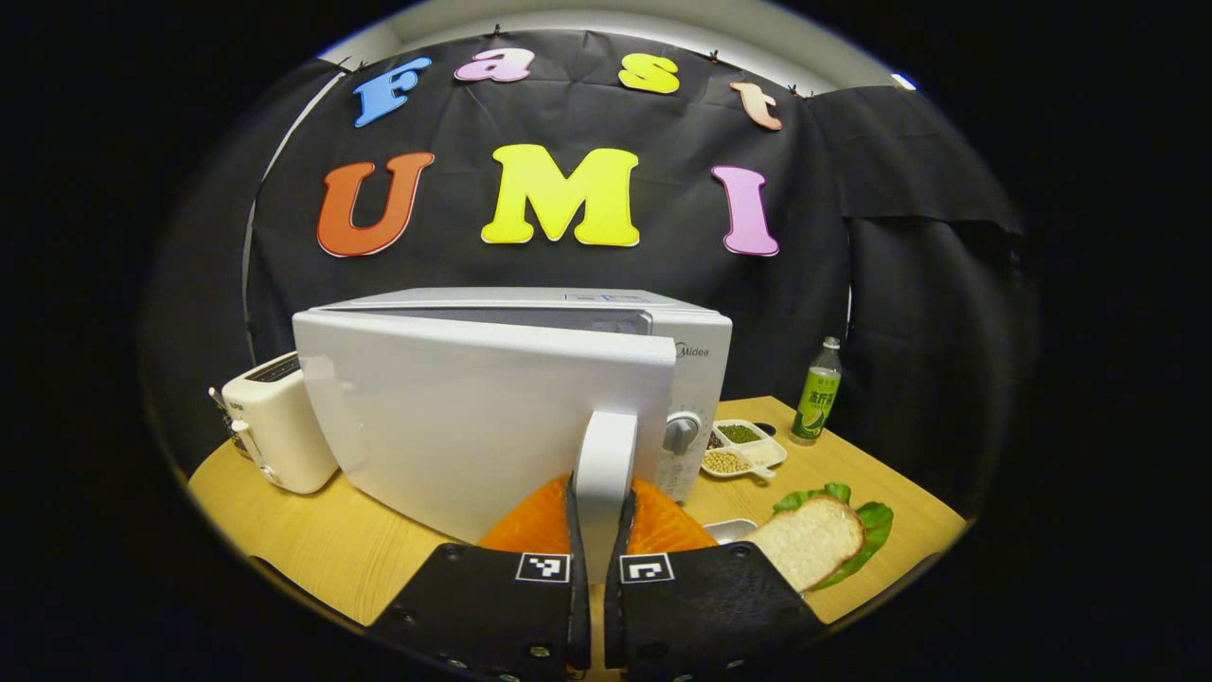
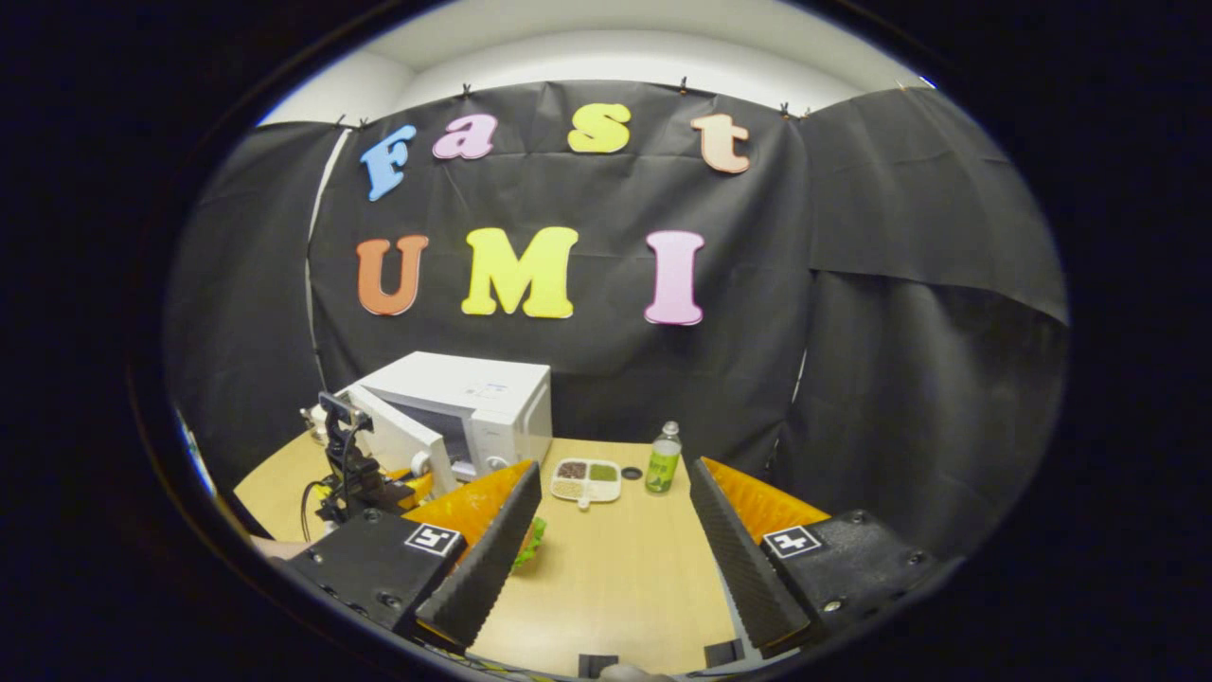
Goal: Open the microwave oven with the left hand, put the food in, and close the microwave oven.
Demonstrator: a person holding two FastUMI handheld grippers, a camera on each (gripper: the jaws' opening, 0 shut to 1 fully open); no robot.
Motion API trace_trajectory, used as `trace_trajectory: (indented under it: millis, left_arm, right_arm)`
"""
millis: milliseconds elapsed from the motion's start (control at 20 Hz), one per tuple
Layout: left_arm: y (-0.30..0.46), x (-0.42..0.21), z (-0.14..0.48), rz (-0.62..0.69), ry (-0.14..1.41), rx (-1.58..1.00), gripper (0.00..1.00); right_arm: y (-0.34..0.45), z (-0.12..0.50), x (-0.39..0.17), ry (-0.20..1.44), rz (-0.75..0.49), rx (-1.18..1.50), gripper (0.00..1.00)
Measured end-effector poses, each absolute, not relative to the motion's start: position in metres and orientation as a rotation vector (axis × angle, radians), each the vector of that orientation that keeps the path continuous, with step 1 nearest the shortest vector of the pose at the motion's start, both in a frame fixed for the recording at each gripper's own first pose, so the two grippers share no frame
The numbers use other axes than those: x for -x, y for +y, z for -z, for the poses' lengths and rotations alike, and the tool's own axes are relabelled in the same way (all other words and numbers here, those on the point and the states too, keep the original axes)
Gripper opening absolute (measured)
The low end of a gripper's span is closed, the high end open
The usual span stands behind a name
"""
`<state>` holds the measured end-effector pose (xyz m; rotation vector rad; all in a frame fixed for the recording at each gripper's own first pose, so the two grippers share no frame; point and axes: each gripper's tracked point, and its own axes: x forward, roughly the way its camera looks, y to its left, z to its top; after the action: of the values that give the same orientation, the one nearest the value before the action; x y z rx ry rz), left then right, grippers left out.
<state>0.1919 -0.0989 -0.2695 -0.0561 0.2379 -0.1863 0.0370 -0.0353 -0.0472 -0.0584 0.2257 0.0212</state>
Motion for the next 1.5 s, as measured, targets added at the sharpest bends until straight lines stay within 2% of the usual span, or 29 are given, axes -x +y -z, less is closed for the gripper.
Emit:
trace_trajectory:
  millis: [100, 350, 500, 550, 600, 650, 700, 1050, 1150, 1200, 1500]
  left_arm:
    - [-0.086, -0.172, 0.272, 0.176, 0.257, 0.064, 0.09]
    - [-0.053, -0.143, 0.27, 0.138, 0.282, 0.036, 0.24]
    - [-0.03, -0.14, 0.261, 0.098, 0.268, 0.034, 0.58]
    - [-0.029, -0.14, 0.262, 0.107, 0.278, 0.044, 0.84]
    - [-0.027, -0.134, 0.264, 0.107, 0.287, 0.043, 0.89]
    - [-0.024, -0.131, 0.263, 0.103, 0.286, 0.033, 0.9]
    - [-0.02, -0.128, 0.262, 0.096, 0.289, 0.017, 0.98]
    - [0.028, -0.086, 0.263, 0.023, 0.306, -0.012, 0.97]
    - [0.049, -0.073, 0.264, -0.009, 0.314, -0.019, 0.97]
    - [0.06, -0.066, 0.265, -0.027, 0.317, -0.023, 0.97]
    - [0.136, -0.031, 0.268, -0.141, 0.336, -0.056, 0.97]
  right_arm:
    - [-0.025, 0.049, -0.033, 0.225, -0.046, 0.05, 0.97]
    - [-0.009, 0.054, -0.027, 0.226, -0.086, 0.04, 0.97]
    - [-0.004, 0.059, -0.023, 0.234, -0.093, 0.024, 0.97]
    - [-0.001, 0.06, -0.022, 0.236, -0.099, 0.019, 0.96]
    - [0.003, 0.061, -0.021, 0.237, -0.105, 0.018, 0.97]
    - [0.005, 0.062, -0.021, 0.237, -0.109, 0.022, 0.96]
    - [0.009, 0.063, -0.02, 0.238, -0.115, 0.028, 0.96]
    - [0.043, 0.069, -0.011, 0.246, -0.197, 0.014, 0.96]
    - [0.052, 0.07, -0.006, 0.243, -0.217, 0.004, 1.0]
    - [0.056, 0.071, -0.004, 0.241, -0.223, 0.009, 0.96]
    - [0.075, 0.086, 0.01, 0.256, -0.24, 0.001, 0.96]
